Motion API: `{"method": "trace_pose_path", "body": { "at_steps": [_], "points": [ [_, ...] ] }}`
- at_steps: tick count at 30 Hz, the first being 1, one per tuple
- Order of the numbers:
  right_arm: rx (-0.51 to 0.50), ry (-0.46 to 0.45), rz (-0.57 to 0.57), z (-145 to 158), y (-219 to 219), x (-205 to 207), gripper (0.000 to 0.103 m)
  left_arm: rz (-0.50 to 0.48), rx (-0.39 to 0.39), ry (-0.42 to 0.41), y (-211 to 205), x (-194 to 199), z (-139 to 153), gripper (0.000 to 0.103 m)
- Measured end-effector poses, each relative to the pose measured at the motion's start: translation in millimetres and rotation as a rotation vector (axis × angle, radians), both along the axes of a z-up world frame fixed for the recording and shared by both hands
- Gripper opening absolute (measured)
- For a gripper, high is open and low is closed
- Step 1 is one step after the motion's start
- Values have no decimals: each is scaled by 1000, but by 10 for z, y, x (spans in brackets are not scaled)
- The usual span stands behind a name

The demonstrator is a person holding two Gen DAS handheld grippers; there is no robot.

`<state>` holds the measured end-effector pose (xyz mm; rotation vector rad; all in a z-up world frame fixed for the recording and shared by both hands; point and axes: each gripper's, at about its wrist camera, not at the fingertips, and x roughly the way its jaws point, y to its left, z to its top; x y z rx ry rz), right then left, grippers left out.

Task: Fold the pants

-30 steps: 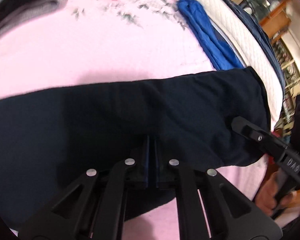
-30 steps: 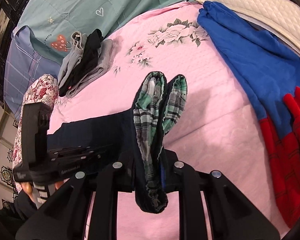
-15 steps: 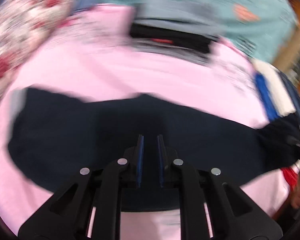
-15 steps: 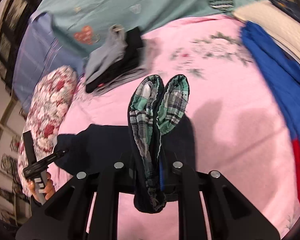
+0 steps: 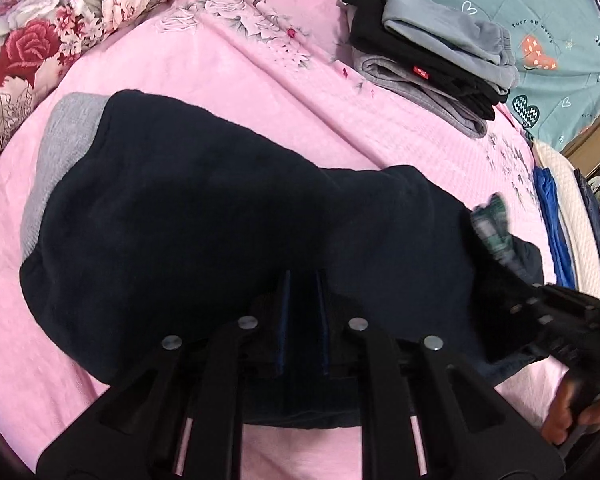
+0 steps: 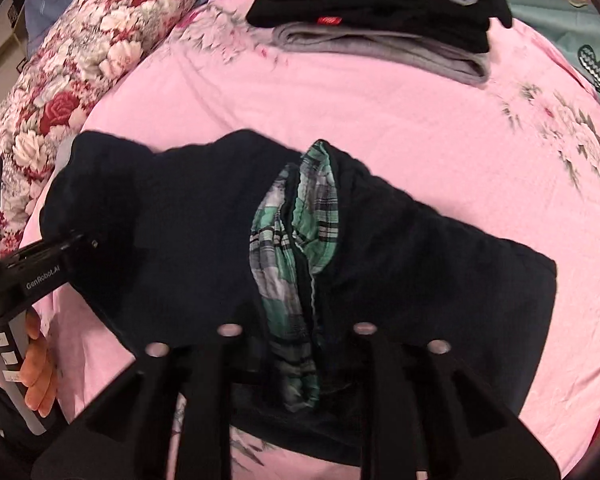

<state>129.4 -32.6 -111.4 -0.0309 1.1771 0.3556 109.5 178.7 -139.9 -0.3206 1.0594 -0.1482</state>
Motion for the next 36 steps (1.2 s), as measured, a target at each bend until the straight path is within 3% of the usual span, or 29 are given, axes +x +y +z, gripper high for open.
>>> {"method": "trace_pose_path", "body": {
  "at_steps": [3,5,7,8,11,16,19,21,23,24,26,29,31,33,36],
  "points": [
    [149,48,31,148,-34,-54,54,1,-23,3,43,-16,-9,13],
    [223,-7,34,377,-129,-108,54,2,-36,4,69,-28,-16,13],
    [154,-122,6,538,-207,-140,42,4,-46,6,75,-25,-23,13],
    [104,-161,-14,560,-220,-125,27,5,-48,6,75,-23,-24,13],
    [73,-131,-56,370,-290,30,15,5,-41,5,59,-29,-23,13],
    [71,20,-43,-189,-153,263,14,1,-33,3,47,-15,-22,13],
    [41,19,-11,-71,-70,187,25,0,-51,9,65,15,-29,14],
    [117,37,-17,32,-164,107,53,-10,-60,2,55,8,-14,19],
    [263,31,-17,180,-341,-93,58,-6,-78,-16,58,-30,27,31],
    [306,26,-9,232,-409,-199,59,8,-89,-57,98,-108,108,35],
    [340,-5,-3,312,-544,-437,60,69,-68,-157,236,-359,305,63],
    [359,-27,-36,285,-778,-686,60,148,-16,-217,500,-696,478,71],
    [389,-9,-59,194,-877,-762,60,240,-47,-158,810,-831,481,70],
    [404,4,-64,159,-929,-787,60,306,-134,-101,1063,-881,427,68],
    [420,14,-48,132,-989,-879,60,363,-190,-29,1219,-851,314,68]
  ]
}}
